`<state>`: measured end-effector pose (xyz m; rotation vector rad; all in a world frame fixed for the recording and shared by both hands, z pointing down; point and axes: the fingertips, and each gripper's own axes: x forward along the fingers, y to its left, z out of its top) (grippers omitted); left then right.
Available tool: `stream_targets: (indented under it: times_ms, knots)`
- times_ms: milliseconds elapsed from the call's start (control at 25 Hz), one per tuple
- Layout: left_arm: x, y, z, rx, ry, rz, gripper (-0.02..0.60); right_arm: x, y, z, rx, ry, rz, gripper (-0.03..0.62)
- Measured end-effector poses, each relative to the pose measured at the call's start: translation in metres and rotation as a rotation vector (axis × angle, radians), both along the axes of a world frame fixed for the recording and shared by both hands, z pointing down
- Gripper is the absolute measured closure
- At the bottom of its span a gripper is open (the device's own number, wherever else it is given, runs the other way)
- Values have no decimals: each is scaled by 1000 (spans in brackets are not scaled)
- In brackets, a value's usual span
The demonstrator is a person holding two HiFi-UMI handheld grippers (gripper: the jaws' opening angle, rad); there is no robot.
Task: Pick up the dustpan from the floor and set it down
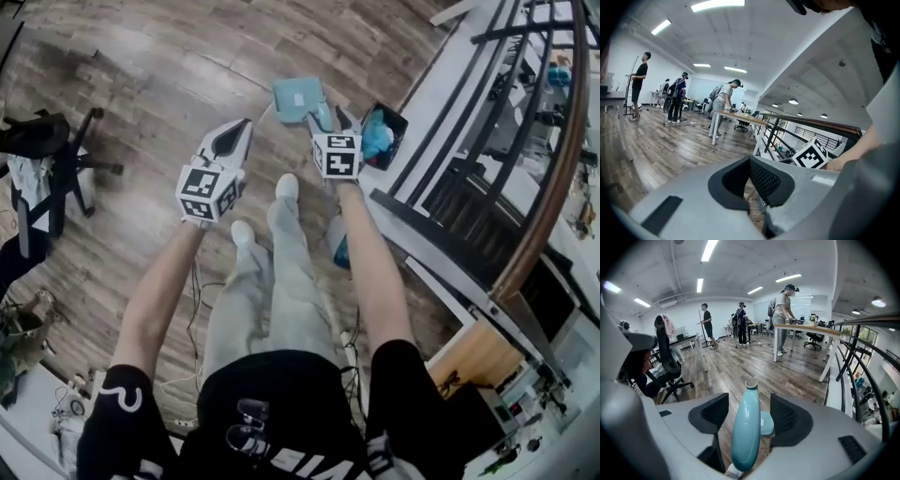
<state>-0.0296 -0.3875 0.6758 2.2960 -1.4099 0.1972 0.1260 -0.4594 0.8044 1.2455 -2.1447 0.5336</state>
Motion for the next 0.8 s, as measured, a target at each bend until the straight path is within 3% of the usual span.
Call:
stream_targets:
  times_ms: [120,240,560,800]
  knots:
    - [-5,-7,17,-16,0,-10,586,-3,-11,27,-67,9,20,333]
    - [-11,-8,30,-36,-3,-22,586,-2,-21,44,-70,25,33,337]
    - [-24,-9,38,-63,-10,-45,586,-10,-26,37,-45,97,30,493]
    - [-38,-3,27,-56,-27,-62,586,-11,-23,27,-20,105,32,505]
